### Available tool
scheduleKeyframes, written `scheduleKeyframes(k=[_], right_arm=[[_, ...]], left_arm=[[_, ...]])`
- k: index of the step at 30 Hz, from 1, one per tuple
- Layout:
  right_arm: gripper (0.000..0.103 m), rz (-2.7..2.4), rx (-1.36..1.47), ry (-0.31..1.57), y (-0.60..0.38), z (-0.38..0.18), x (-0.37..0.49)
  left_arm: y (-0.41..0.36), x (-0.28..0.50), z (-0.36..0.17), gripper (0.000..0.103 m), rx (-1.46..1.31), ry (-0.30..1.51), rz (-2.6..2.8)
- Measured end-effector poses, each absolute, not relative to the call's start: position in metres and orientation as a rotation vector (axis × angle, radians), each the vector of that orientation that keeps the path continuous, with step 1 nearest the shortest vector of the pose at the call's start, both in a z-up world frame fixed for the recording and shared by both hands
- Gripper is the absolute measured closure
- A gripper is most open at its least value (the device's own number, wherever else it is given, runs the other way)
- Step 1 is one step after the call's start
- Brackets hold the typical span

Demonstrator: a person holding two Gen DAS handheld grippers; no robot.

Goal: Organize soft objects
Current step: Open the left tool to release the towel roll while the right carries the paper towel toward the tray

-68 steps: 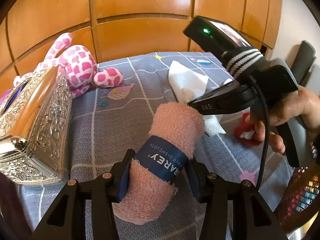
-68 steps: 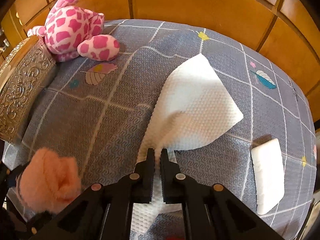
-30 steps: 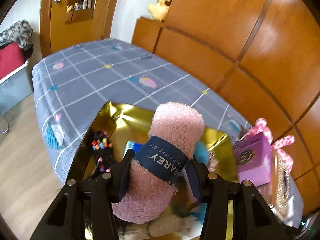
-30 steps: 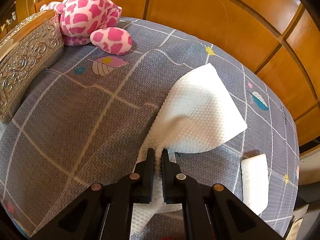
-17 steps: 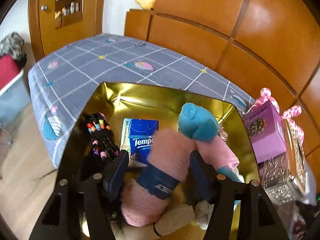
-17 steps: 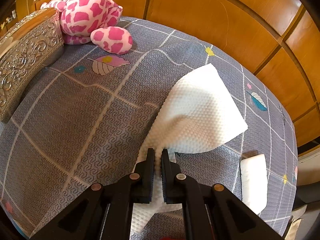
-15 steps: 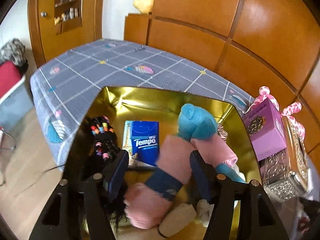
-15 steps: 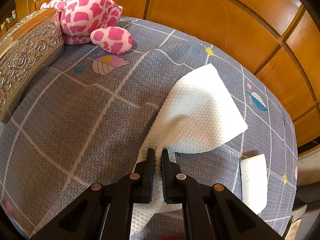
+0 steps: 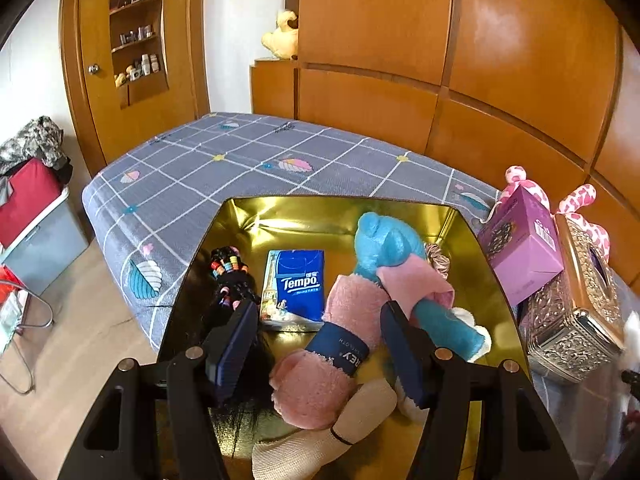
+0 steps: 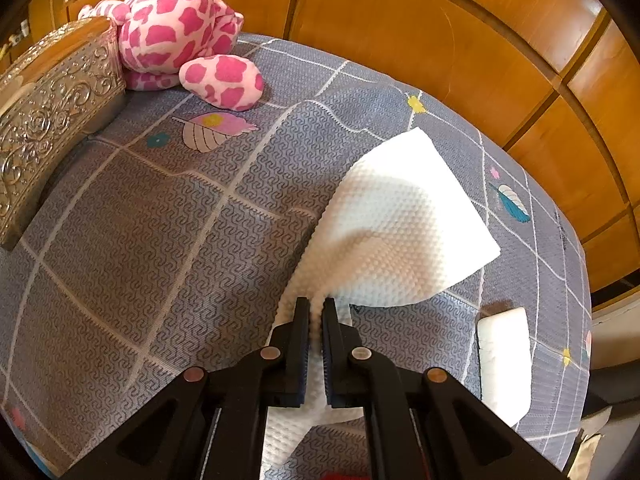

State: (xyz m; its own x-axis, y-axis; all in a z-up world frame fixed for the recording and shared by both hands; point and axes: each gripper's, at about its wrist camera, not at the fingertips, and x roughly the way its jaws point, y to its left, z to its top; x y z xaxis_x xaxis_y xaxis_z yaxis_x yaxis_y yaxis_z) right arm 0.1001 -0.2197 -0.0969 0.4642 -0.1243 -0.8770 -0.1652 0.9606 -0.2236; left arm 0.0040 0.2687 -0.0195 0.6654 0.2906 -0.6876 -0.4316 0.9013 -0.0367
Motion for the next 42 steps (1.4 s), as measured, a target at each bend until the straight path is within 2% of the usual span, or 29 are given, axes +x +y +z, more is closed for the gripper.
scheduleKeyframes(k=[11,22,32,42], right_arm=[[0.099,0.049,-0.145,1.098,-0.235,-0.084,0.106],[0.100,0.132,0.134,0.985,-0.234,-0.045,0.112],[0.100,0.278,0.316,0.876,-0.202,-0.002,0.124],[0.100,0.433,0.344,0.750,-0.132,0.058,0.153]], left_arm=[[0.255,0.004,-0.018,0.038,-0.196,0.744,0.376],[0.245,0.005,-0.020,0.038,-0.186,0.760,0.343],[0.242,0.005,-0.017,0.038,-0.185,0.758,0.324],[0.259,-0.006,-0.006,0.037,-0.181,0.741,0.359]])
